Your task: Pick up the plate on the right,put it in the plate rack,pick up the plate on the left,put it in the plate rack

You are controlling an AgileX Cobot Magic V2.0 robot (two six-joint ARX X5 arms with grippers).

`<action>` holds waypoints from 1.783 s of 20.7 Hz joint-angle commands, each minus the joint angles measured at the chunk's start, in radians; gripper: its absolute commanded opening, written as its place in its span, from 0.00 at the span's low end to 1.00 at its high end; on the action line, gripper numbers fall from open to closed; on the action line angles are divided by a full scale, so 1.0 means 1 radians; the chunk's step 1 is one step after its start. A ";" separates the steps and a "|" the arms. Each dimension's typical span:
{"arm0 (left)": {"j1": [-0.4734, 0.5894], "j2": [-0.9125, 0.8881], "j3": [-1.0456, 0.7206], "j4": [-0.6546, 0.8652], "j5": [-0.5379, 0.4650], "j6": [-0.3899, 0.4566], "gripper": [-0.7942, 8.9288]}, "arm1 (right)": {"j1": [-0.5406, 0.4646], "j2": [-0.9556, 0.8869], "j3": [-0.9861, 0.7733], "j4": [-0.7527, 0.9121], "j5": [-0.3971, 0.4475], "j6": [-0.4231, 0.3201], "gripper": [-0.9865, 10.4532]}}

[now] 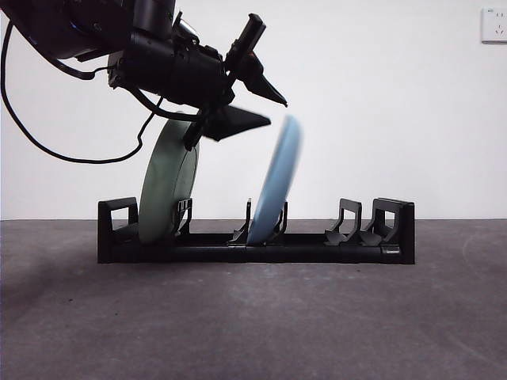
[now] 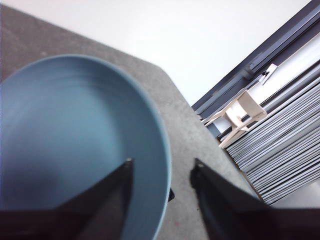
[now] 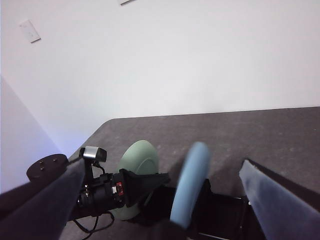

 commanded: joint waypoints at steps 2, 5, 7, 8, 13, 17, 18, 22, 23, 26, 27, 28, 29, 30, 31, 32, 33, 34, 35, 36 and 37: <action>-0.001 0.003 0.000 0.006 -0.003 0.019 0.35 | 0.000 -0.001 -0.001 0.007 0.002 -0.008 0.55; -0.013 0.003 0.000 0.025 0.019 0.053 0.35 | 0.000 0.000 -0.001 0.007 0.002 -0.008 0.55; -0.020 0.003 0.002 0.061 0.070 0.078 0.35 | 0.000 0.002 -0.001 0.006 0.002 -0.008 0.55; -0.026 0.002 0.008 0.078 0.106 0.079 0.35 | 0.000 0.005 -0.001 0.006 0.002 -0.008 0.55; -0.056 -0.015 0.065 0.095 0.241 0.129 0.33 | 0.000 0.019 -0.001 0.005 0.002 -0.008 0.55; -0.079 -0.058 0.132 0.047 0.356 0.190 0.10 | 0.001 0.036 -0.001 0.001 -0.003 -0.009 0.46; -0.082 -0.071 0.150 0.026 0.386 0.214 0.07 | 0.001 0.040 -0.001 -0.002 -0.002 -0.009 0.38; -0.085 -0.146 0.212 -0.145 0.388 0.319 0.08 | 0.001 0.060 -0.001 -0.019 -0.001 -0.044 0.06; -0.085 -0.176 0.222 -0.214 0.363 0.388 0.08 | 0.001 0.066 -0.001 -0.024 -0.001 -0.052 0.08; -0.090 -0.276 0.246 -0.474 0.167 0.620 0.08 | 0.001 0.081 -0.001 -0.044 0.002 -0.062 0.08; -0.097 -0.314 0.253 -0.567 0.058 0.704 0.08 | 0.001 0.086 -0.001 -0.054 0.006 -0.081 0.08; -0.104 -0.343 0.256 -0.635 -0.039 0.766 0.08 | 0.001 0.091 -0.001 -0.063 0.009 -0.097 0.08; -0.110 -0.375 0.256 -0.692 -0.132 0.816 0.08 | 0.001 0.097 -0.001 -0.072 0.018 -0.104 0.08; -0.116 -0.415 0.256 -0.757 -0.240 0.858 0.07 | 0.001 0.101 -0.001 -0.090 0.035 -0.108 0.08; -0.118 -0.444 0.256 -0.802 -0.303 0.869 0.07 | 0.001 0.106 -0.001 -0.105 0.049 -0.117 0.08; -0.118 -0.471 0.256 -0.840 -0.344 0.868 0.07 | 0.001 0.109 -0.001 -0.120 0.060 -0.127 0.08; -0.117 -0.506 0.256 -0.891 -0.364 0.862 0.07 | 0.001 0.113 -0.001 -0.138 0.070 -0.140 0.08; -0.116 -0.531 0.256 -0.925 -0.376 0.854 0.07 | 0.001 0.114 -0.001 -0.149 0.083 -0.142 0.08; -0.111 -0.557 0.256 -0.960 -0.383 0.852 0.07 | 0.001 0.114 -0.002 -0.159 0.086 -0.149 0.08; -0.101 -0.583 0.256 -0.995 -0.402 0.852 0.07 | 0.001 0.114 -0.002 -0.164 0.087 -0.156 0.08; -0.090 -0.602 0.256 -1.024 -0.416 0.852 0.07 | 0.001 0.113 -0.003 -0.166 0.093 -0.161 0.08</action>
